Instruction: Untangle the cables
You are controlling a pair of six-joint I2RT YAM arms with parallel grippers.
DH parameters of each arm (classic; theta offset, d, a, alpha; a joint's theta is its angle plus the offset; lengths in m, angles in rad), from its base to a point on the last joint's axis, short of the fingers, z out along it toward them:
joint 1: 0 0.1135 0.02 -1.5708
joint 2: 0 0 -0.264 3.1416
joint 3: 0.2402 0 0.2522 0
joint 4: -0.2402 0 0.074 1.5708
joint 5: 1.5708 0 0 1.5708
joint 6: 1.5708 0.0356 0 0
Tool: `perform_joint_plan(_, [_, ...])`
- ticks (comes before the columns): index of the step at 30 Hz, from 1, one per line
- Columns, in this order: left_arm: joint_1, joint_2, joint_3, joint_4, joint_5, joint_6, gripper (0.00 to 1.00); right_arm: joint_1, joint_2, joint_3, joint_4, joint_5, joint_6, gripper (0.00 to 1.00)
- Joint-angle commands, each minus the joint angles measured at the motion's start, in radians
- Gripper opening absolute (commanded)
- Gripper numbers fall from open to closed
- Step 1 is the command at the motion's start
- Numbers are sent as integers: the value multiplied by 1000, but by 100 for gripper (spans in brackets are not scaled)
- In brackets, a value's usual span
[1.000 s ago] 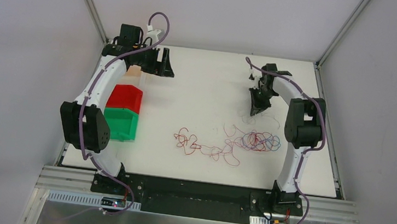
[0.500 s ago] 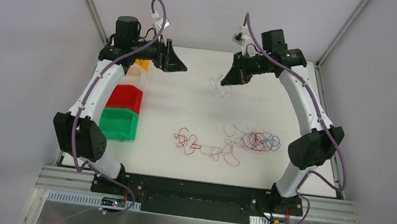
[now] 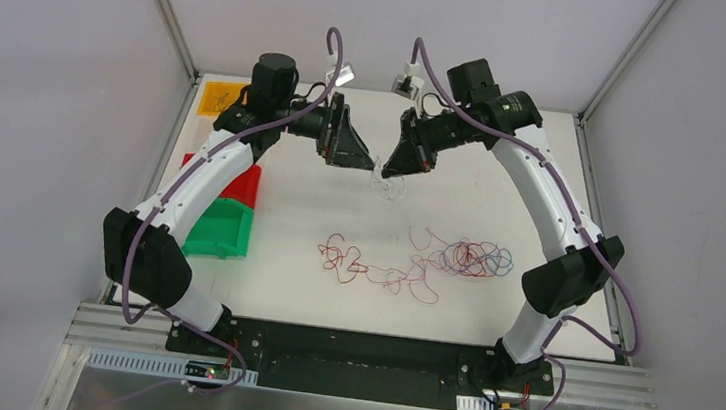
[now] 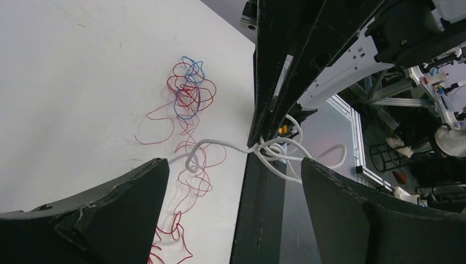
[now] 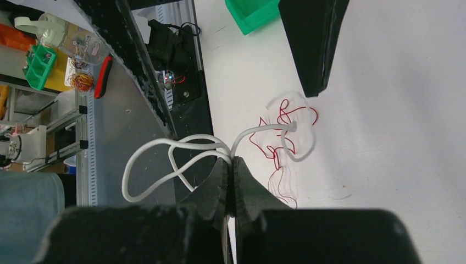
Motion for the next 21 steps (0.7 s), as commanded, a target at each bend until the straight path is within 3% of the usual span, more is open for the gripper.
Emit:
perform_joint_plan(1, [-34,-60,-35,88,67,-27,94,32,-53,40,-27,-2,-88,0])
perform_joint_plan(5, [-68,-67,-66,89,76,-5,91,50,-52,57,-16,0,-90,0])
perform_joint_plan(10, [-66,-74,-104,72,61,21,79,54,-50,86,-12,-7,-80,0])
perform_joint_plan(12, [-66,-77,-110,69,58,31,64,56,-55,90,-10,-16,-75,0])
perform_joint_plan(18, [-59,-108,-113,60,55,56,3,57,-70,71,2,3,-60,0])
perform_joint_plan(20, [-44,-127,-119,60,37,53,0,53,-76,58,22,29,-30,2])
perform_joint_plan(21, [-29,-135,-122,61,32,50,0,50,-81,45,38,44,-8,8])
